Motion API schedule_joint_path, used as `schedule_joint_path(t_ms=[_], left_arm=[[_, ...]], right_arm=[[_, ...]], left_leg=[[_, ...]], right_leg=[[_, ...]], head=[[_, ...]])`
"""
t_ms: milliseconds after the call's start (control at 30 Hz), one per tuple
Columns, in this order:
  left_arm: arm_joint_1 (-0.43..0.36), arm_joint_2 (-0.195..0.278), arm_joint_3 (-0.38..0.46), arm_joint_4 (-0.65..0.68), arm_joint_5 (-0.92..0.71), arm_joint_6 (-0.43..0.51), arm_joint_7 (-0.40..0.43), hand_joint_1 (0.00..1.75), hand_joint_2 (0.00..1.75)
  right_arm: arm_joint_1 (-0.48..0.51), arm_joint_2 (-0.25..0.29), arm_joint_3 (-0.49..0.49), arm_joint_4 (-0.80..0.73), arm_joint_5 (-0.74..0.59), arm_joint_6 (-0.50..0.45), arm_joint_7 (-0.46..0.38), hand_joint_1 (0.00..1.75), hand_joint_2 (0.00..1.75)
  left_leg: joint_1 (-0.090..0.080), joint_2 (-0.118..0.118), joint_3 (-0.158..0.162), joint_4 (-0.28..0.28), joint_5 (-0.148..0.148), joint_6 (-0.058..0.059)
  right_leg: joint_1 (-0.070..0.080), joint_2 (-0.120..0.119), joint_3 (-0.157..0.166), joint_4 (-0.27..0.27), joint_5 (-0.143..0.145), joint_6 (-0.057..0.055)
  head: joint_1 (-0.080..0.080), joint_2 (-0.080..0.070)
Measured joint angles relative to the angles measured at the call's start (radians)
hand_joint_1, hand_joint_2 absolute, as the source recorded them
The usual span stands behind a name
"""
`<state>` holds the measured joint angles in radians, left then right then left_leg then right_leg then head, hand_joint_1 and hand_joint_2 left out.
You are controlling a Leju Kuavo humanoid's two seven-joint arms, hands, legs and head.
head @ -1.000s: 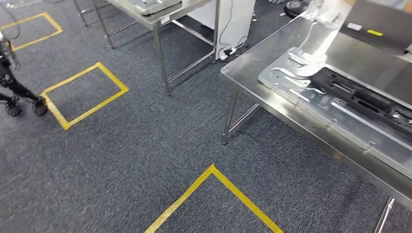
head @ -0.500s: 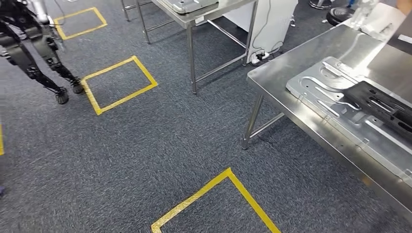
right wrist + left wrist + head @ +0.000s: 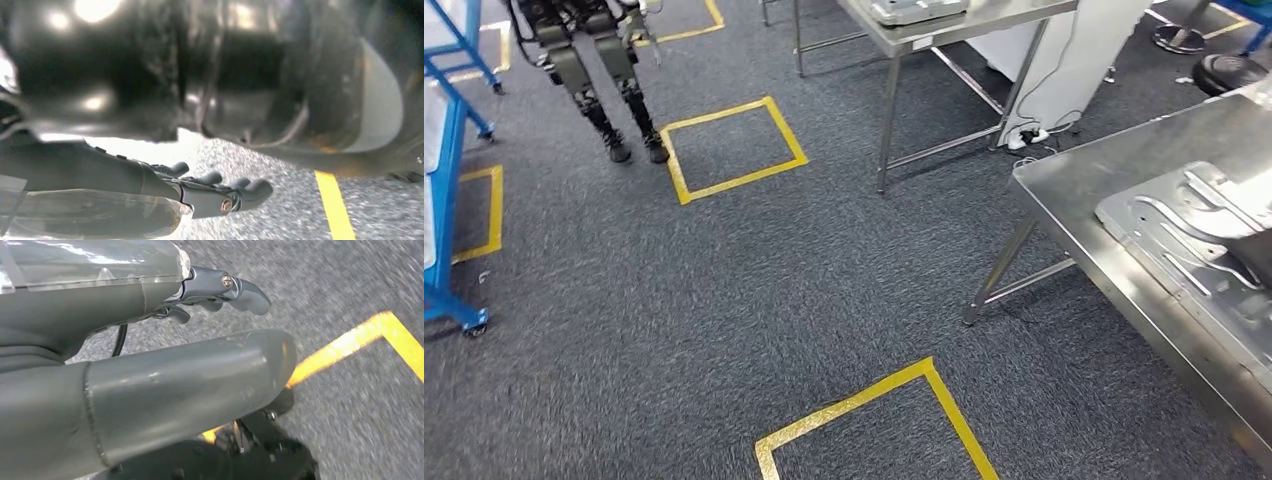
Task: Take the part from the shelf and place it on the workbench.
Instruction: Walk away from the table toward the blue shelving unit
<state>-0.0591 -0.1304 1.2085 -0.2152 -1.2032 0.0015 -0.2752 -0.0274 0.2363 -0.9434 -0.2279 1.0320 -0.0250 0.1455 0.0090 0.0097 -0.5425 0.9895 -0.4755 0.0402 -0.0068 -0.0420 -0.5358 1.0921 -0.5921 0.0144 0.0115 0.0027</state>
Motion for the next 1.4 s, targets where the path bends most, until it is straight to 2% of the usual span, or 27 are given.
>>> schedule_joint_path(t_ms=[67,100,133,200,267,333,400,433,500,533,567,633,667,700,767,833,900,933,1000,1067,1133,1167,1200,1267,1333,1367,1400], left_arm=[[-0.003,0.0,0.001,0.0,0.0,0.0,0.0,0.0,0.0],[-0.003,0.0,0.001,0.0,0.0,0.0,0.0,0.0,0.0],[-0.003,0.0,0.002,0.0,0.0,0.0,0.0,0.0,0.0],[-0.002,0.0,0.003,0.0,0.0,0.0,0.0,0.0,0.0],[-0.003,-0.001,0.003,0.0,0.0,-0.001,0.0,0.0,0.0],[-0.004,-0.002,0.003,0.0,0.0,-0.001,0.0,0.0,0.0],[-0.001,-0.001,0.004,0.0,0.0,-0.001,0.0,0.0,0.0],[0.001,-0.001,0.005,0.0,0.0,-0.001,0.0,0.0,0.0],[0.002,0.001,0.005,0.0,0.0,-0.001,0.0,0.0,0.0],[0.0,0.001,0.006,0.0,0.0,-0.001,0.001,0.0,0.0],[-0.001,0.0,0.006,0.0,0.0,-0.002,0.001,0.0,0.0],[-0.003,0.0,0.006,0.0,0.0,-0.002,0.002,0.0,0.0],[-0.001,-0.001,0.006,0.0,0.0,-0.002,0.002,0.0,0.0],[0.0,0.0,0.007,0.0,0.0,-0.002,0.002,0.0,0.0],[-0.001,0.001,0.008,0.0,0.0,-0.001,0.002,0.0,0.0],[-0.004,0.001,0.008,0.0,-0.001,-0.002,0.002,0.0,0.0],[-0.003,0.001,0.009,0.0,-0.001,-0.003,0.001,0.0,0.0],[-0.001,0.001,0.01,0.0,-0.002,-0.003,0.001,0.0,0.0],[0.001,0.001,0.011,0.0,-0.002,-0.003,0.002,0.0,0.0],[-0.002,0.001,0.011,0.0,-0.002,-0.003,0.002,0.0,0.0],[-0.004,0.001,0.011,0.0,-0.002,-0.003,0.002,0.0,0.0],[-0.003,0.001,0.011,0.0,-0.002,-0.003,0.002,0.0,0.0],[-0.003,0.001,0.011,0.0,-0.002,-0.003,0.002,0.0,0.0],[-0.003,0.0,0.012,0.0,-0.002,-0.003,0.002,0.0,0.0],[-0.005,-0.001,0.012,0.0,-0.002,-0.003,0.002,0.0,0.0],[-0.005,-0.002,0.012,0.0,-0.002,-0.003,0.002,0.0,0.0],[-0.003,-0.002,0.012,0.0,-0.002,-0.003,0.002,0.0,0.0]], right_arm=[[0.0,-0.001,0.0,0.0,0.001,0.0,-0.001,0.0,0.0],[0.0,-0.002,0.0,0.0,0.002,0.0,-0.001,0.0,0.0],[0.0,-0.002,0.0,0.0,0.003,0.0,-0.001,0.0,0.0],[-0.001,-0.003,0.0,0.0,0.005,0.0,-0.001,0.0,0.0],[0.001,-0.004,0.0,0.0,0.01,0.0,-0.002,0.0,0.0],[0.001,-0.004,0.0,0.001,0.014,0.0,-0.003,0.0,0.0],[0.0,-0.004,0.0,0.001,0.015,0.001,-0.004,0.0,0.0],[-0.001,-0.004,0.0,0.002,0.015,0.001,-0.004,0.0,0.0],[-0.001,-0.003,0.0,0.002,0.016,0.002,-0.005,0.0,0.0],[0.0,-0.003,0.0,0.003,0.016,0.002,-0.004,0.0,0.0],[0.002,-0.003,0.0,0.003,0.016,0.003,-0.004,0.0,0.0],[0.005,-0.003,0.0,0.004,0.016,0.003,-0.003,0.0,0.0],[0.006,-0.003,0.0,0.004,0.016,0.003,-0.003,0.0,0.0],[0.006,-0.003,0.0,0.004,0.016,0.003,-0.002,0.0,0.0],[0.006,-0.004,0.0,0.004,0.016,0.003,-0.002,0.0,0.0],[0.005,-0.004,0.0,0.004,0.017,0.004,-0.002,0.0,0.0],[0.002,-0.004,0.0,0.004,0.017,0.005,-0.002,0.0,0.0],[0.001,-0.004,0.0,0.004,0.017,0.006,-0.002,0.0,0.0],[0.0,-0.004,0.0,0.005,0.017,0.006,-0.004,0.0,0.0],[0.001,-0.005,0.0,0.005,0.017,0.007,-0.007,0.0,0.0],[-0.001,-0.005,0.0,0.006,0.017,0.007,-0.01,0.0,0.0],[-0.002,-0.005,0.0,0.006,0.017,0.007,-0.01,0.0,0.0],[-0.003,-0.006,0.0,0.006,0.017,0.007,-0.009,0.0,0.0],[-0.002,-0.006,0.0,0.006,0.017,0.007,-0.007,0.0,0.0],[0.0,-0.007,0.0,0.006,0.017,0.007,-0.005,0.0,0.0],[0.001,-0.008,0.0,0.006,0.017,0.007,-0.005,0.0,0.0],[0.0,-0.008,0.0,0.006,0.017,0.007,-0.005,0.0,0.0]], left_leg=[[-0.002,-0.023,-0.004,0.0,0.002,0.005],[-0.002,-0.036,-0.004,0.0,0.003,0.006],[-0.003,-0.05,-0.003,0.001,0.003,0.006],[-0.003,-0.08,-0.001,0.005,0.002,0.004],[-0.003,-0.108,-0.004,0.012,0.0,-0.001],[-0.001,-0.131,-0.014,0.016,0.002,-0.012],[0.001,-0.154,-0.022,0.014,0.006,-0.026],[0.001,-0.145,-0.026,0.02,0.003,-0.031],[-0.002,-0.091,-0.052,0.072,-0.03,-0.038],[-0.002,-0.055,-0.078,0.128,-0.06,-0.041],[-0.001,-0.035,-0.111,0.194,-0.091,-0.045],[0.003,-0.019,-0.152,0.283,-0.118,-0.05],[0.005,-0.015,-0.145,0.274,-0.104,-0.051],[0.006,-0.006,-0.117,0.226,-0.075,-0.051],[0.003,0.036,-0.043,0.092,-0.023,-0.047],[-0.004,0.063,-0.008,0.023,-0.01,-0.037],[-0.008,0.045,-0.01,0.018,-0.01,-0.025],[-0.007,0.034,-0.01,0.015,-0.007,-0.019],[-0.004,0.012,-0.007,0.008,-0.001,-0.006],[-0.005,-0.01,-0.009,0.007,0.002,0.002],[-0.009,-0.039,-0.009,0.008,0.002,0.004],[-0.01,-0.055,-0.007,0.008,0.002,0.004],[-0.011,-0.07,-0.004,0.008,0.002,0.004],[-0.013,-0.1,-0.002,0.01,0.001,0.002],[-0.011,-0.126,-0.01,0.013,0.003,-0.005],[-0.009,-0.138,-0.016,0.014,0.005,-0.01],[-0.006,-0.151,-0.021,0.013,0.008,-0.017]], right_leg=[[-0.001,0.033,-0.067,0.137,-0.062,0.004],[0.0,0.037,-0.091,0.184,-0.072,0.005],[0.0,0.038,-0.1,0.197,-0.062,0.005],[-0.001,0.05,-0.062,0.106,0.011,0.001],[-0.005,0.101,-0.01,-0.021,0.067,-0.006],[-0.005,0.135,0.009,-0.071,0.076,-0.011],[-0.004,0.115,0.01,-0.078,0.079,-0.018],[-0.005,0.101,0.013,-0.083,0.082,-0.024],[-0.008,0.072,0.018,-0.094,0.086,-0.035],[-0.006,0.055,0.02,-0.095,0.086,-0.039],[-0.004,0.038,0.02,-0.095,0.084,-0.042],[-0.001,0.001,0.02,-0.095,0.081,-0.045],[-0.001,-0.014,0.021,-0.094,0.079,-0.045],[-0.001,-0.028,0.023,-0.094,0.077,-0.043],[0.002,-0.051,0.03,-0.092,0.07,-0.034],[0.008,-0.071,0.034,-0.09,0.065,-0.024],[0.009,-0.089,0.038,-0.09,0.061,-0.013],[0.006,-0.079,0.039,-0.085,0.054,-0.007],[0.001,-0.028,0.021,-0.034,0.016,0.002],[0.0,0.022,-0.039,0.09,-0.048,0.004],[0.002,0.034,-0.09,0.189,-0.073,0.001],[0.003,0.037,-0.092,0.188,-0.055,-0.002],[0.004,0.042,-0.076,0.148,-0.019,-0.006],[0.004,0.085,-0.025,0.02,0.057,-0.017],[0.004,0.127,0.006,-0.063,0.081,-0.024],[0.006,0.132,0.009,-0.073,0.077,-0.026],[0.007,0.123,0.012,-0.08,0.076,-0.028]], head=[[0.0,0.0],[0.0,0.0],[0.0,0.0],[0.0,0.0],[0.0,0.0],[0.0,0.0],[0.0,0.0],[0.0,0.0],[-0.001,0.0],[-0.002,0.0],[-0.002,0.0],[-0.002,0.0],[-0.002,0.0],[-0.002,0.0],[-0.002,0.0],[-0.001,0.0],[-0.001,0.0],[-0.001,0.0],[-0.001,0.0],[-0.001,0.0],[-0.001,0.0],[-0.001,0.0],[-0.001,0.0],[-0.001,0.0],[-0.001,0.0],[-0.001,0.0],[-0.001,0.0]])
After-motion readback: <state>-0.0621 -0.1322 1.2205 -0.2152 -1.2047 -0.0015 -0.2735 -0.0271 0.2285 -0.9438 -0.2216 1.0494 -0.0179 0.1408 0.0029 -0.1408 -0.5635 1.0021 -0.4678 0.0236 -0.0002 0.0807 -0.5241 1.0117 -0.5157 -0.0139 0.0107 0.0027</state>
